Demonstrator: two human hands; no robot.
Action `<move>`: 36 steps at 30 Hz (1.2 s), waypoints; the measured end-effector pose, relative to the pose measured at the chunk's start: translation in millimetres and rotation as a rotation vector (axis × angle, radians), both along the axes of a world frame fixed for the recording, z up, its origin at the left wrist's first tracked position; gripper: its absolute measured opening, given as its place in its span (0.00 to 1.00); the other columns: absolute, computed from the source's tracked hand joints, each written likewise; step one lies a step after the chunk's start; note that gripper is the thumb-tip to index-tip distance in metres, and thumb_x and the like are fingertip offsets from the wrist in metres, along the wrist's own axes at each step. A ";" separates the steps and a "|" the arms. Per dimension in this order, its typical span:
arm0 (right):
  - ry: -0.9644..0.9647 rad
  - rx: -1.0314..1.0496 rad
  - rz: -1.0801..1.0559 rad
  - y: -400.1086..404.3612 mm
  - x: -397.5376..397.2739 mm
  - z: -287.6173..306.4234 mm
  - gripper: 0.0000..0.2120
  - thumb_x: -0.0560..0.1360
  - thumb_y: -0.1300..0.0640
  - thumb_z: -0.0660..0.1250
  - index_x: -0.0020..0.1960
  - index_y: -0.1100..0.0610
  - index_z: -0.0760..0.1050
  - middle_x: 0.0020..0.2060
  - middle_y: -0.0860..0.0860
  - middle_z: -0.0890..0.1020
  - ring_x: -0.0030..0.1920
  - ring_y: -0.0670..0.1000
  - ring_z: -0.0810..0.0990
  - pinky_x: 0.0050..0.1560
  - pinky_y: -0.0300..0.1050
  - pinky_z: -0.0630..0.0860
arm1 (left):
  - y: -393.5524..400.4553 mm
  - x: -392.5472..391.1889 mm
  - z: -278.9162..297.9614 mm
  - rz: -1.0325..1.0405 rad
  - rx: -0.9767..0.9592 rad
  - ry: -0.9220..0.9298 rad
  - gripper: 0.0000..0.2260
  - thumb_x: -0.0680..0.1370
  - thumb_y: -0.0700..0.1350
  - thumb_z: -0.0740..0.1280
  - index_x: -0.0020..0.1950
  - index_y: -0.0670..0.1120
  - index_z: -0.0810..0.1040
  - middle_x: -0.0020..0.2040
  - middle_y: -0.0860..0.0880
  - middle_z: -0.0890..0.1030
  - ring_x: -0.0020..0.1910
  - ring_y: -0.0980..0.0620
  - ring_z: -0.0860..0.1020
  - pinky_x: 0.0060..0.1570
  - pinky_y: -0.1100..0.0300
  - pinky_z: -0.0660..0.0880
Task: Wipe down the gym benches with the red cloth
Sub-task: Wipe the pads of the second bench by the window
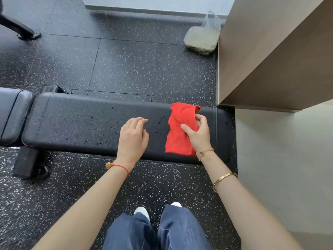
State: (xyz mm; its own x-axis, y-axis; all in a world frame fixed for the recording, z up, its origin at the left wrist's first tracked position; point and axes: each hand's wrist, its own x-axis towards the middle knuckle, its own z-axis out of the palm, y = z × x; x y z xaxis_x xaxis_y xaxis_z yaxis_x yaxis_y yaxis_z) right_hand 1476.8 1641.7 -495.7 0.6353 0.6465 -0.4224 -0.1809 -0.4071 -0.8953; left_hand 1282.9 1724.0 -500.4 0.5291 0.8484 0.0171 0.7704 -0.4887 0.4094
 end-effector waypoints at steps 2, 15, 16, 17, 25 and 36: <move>-0.044 0.015 0.036 1.6 -0.9 -27.5 0.19 0.71 0.63 0.72 0.57 0.54 0.69 0.50 0.48 0.81 0.50 0.46 0.80 0.56 0.46 0.77 | 3.1 -0.7 -32.4 0.008 0.004 -0.003 0.15 0.76 0.37 0.64 0.63 0.42 0.77 0.62 0.46 0.79 0.64 0.44 0.75 0.63 0.50 0.71; -0.959 0.014 0.078 -27.2 25.8 -114.6 0.26 0.67 0.59 0.71 0.63 0.57 0.70 0.60 0.55 0.71 0.61 0.53 0.70 0.66 0.51 0.67 | 13.0 -0.7 -149.3 -0.034 0.232 -0.114 0.16 0.77 0.40 0.64 0.65 0.43 0.76 0.67 0.46 0.76 0.67 0.44 0.72 0.68 0.46 0.67; -1.085 -0.013 0.113 -25.9 25.5 -115.5 0.26 0.68 0.55 0.70 0.64 0.55 0.71 0.63 0.55 0.70 0.64 0.55 0.69 0.68 0.50 0.64 | 13.5 -1.2 -152.3 -0.035 0.246 -0.125 0.16 0.77 0.40 0.64 0.66 0.44 0.76 0.67 0.47 0.76 0.67 0.44 0.72 0.68 0.46 0.67; -1.173 -0.022 0.177 -23.9 23.9 -116.8 0.26 0.69 0.52 0.69 0.66 0.53 0.71 0.66 0.54 0.69 0.68 0.56 0.67 0.71 0.51 0.61 | 13.9 -1.6 -154.9 -0.038 0.257 -0.136 0.16 0.77 0.41 0.64 0.66 0.44 0.76 0.67 0.47 0.76 0.67 0.44 0.72 0.68 0.46 0.67; -1.267 -0.260 0.643 -0.9 11.2 -144.0 0.31 0.79 0.41 0.54 0.78 0.41 0.46 0.78 0.44 0.52 0.78 0.50 0.48 0.76 0.54 0.46 | 14.5 -1.8 -166.1 0.005 0.293 -0.158 0.18 0.78 0.43 0.64 0.68 0.44 0.74 0.69 0.46 0.74 0.70 0.44 0.69 0.71 0.46 0.64; -1.228 -0.233 0.651 -24.9 4.2 -150.2 0.27 0.80 0.46 0.53 0.77 0.39 0.48 0.78 0.44 0.54 0.78 0.49 0.51 0.77 0.53 0.49 | 12.4 -2.4 -168.7 0.017 0.323 -0.139 0.17 0.79 0.44 0.62 0.68 0.44 0.75 0.68 0.46 0.75 0.70 0.45 0.69 0.71 0.48 0.63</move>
